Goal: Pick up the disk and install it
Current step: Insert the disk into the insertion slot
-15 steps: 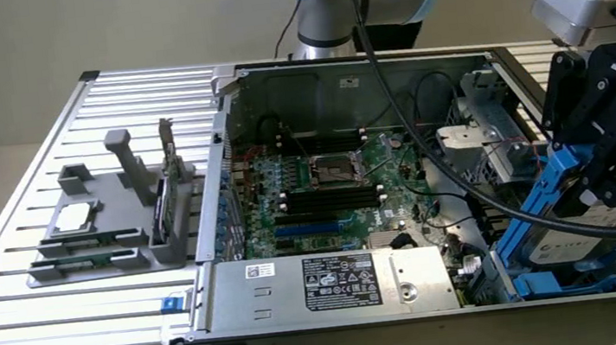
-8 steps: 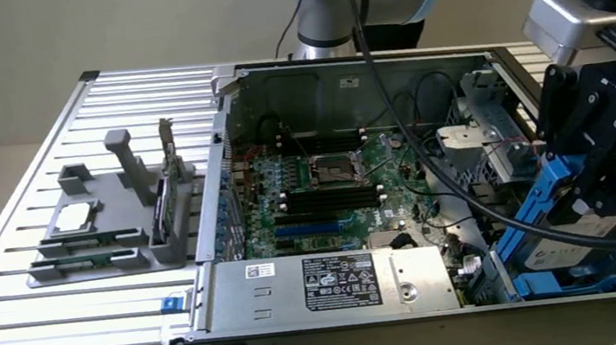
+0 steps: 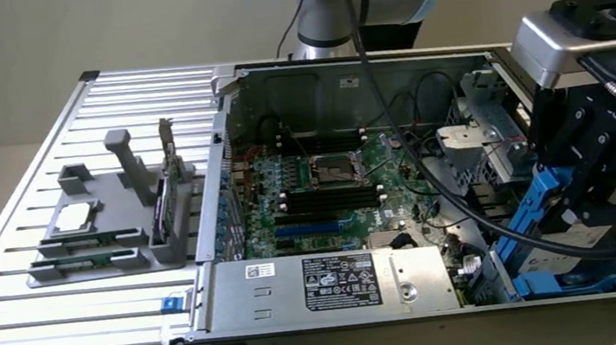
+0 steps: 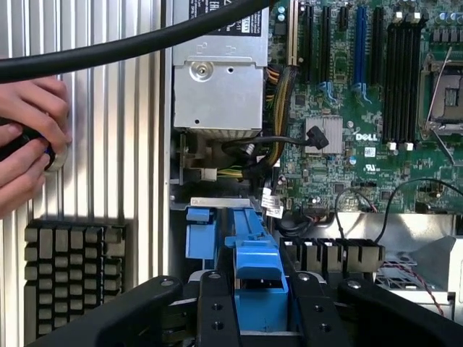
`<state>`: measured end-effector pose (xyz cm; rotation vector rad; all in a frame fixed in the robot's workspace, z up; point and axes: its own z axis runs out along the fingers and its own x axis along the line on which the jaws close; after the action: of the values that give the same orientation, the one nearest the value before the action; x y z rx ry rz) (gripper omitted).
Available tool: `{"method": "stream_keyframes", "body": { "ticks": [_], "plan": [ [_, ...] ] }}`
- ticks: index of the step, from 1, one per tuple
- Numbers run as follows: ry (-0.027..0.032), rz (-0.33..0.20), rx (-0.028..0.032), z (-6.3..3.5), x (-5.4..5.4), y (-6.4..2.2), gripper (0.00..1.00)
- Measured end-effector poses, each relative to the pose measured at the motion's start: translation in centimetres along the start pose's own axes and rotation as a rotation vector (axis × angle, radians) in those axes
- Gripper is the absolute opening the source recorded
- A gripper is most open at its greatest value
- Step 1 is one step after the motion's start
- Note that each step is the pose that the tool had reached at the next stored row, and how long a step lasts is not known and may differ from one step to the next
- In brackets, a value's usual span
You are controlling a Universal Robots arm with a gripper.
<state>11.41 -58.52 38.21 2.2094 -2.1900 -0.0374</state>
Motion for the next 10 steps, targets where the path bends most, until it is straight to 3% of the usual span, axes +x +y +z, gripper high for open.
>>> {"method": "stream_keyframes", "body": {
  "ticks": [10],
  "plan": [
    [0.0032,0.000,-0.0001,1.81,-0.1,-0.07,0.33]
  ]
}}
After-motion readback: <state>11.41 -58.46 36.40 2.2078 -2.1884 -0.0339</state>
